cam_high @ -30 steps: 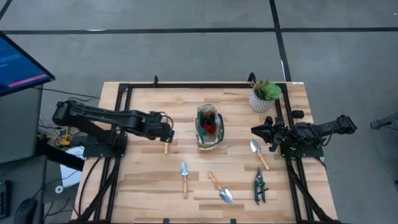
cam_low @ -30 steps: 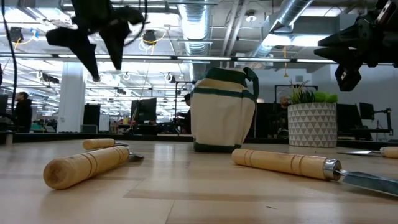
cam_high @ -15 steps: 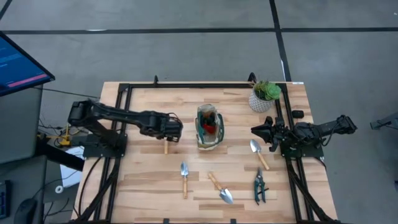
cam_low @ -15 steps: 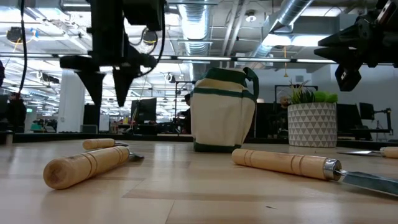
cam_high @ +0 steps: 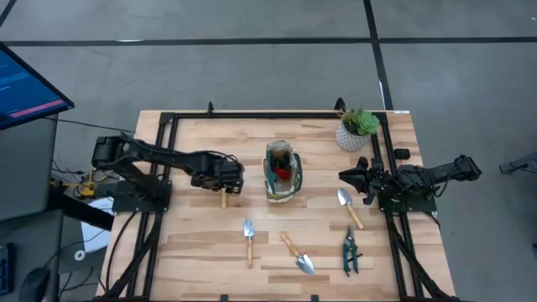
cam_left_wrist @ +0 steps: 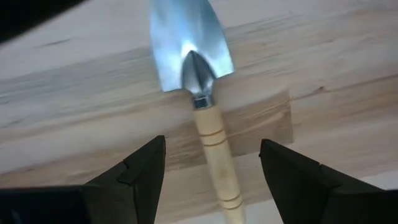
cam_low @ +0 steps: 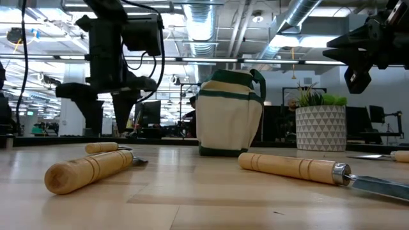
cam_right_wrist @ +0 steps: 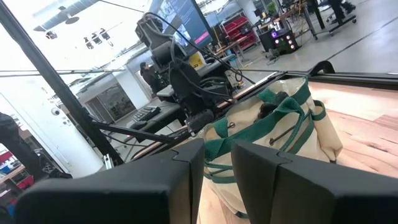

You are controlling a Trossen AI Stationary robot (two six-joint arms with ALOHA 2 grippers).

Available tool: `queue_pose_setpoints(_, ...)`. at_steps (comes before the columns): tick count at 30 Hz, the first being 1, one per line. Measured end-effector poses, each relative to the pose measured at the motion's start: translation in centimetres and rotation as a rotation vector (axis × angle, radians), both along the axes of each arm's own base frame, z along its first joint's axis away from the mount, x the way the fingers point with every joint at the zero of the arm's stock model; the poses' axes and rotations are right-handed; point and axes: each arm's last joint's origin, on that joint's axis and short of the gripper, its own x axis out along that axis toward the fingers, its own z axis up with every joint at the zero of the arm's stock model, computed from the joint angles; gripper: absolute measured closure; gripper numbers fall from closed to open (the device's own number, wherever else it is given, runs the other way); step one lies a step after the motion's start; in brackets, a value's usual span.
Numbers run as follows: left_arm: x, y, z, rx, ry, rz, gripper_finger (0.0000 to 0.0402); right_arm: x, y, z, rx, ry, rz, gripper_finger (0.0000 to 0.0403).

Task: Pick & Place Garden tools in Gardening bag
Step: Put the brown trowel into the gardening bag

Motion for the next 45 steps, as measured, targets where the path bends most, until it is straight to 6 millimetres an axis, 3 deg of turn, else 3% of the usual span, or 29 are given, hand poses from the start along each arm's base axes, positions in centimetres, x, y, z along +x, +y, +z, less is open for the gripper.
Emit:
queue_pose_setpoints(6, 0.3, 0.0, -0.7, -0.014, -0.075, 0.004, 0.0174, 0.0, 0.0, 0.0, 0.000, 0.000, 0.000, 0.0327)
queue_pose_setpoints(23, 0.0, -0.3, -1.6, -0.044, -0.048, 0.014, 0.0185, 0.0, 0.0, 0.0, 0.000, 0.000, -0.002, 0.0327)
queue_pose_setpoints(31, 0.4, -0.6, -3.2, -0.104, 0.025, -0.040, 0.0244, 0.0, 0.0, 0.0, 0.000, 0.000, -0.002, 0.0327)
queue_pose_setpoints(35, 0.7, -0.6, -2.9, -0.117, -0.026, -0.065, 0.0283, 0.0, 0.0, 0.0, 0.000, 0.000, -0.003, 0.0327)
queue_pose_setpoints(41, 0.4, -0.6, -2.0, -0.114, -0.053, -0.090, 0.0382, 0.0, 0.0, 0.0, -0.001, 0.000, -0.004, 0.0327)
queue_pose_setpoints(45, 0.4, -0.7, -1.8, -0.130, -0.064, -0.098, 0.0391, 0.0, 0.0, 0.0, -0.001, 0.000, -0.003, 0.0327)
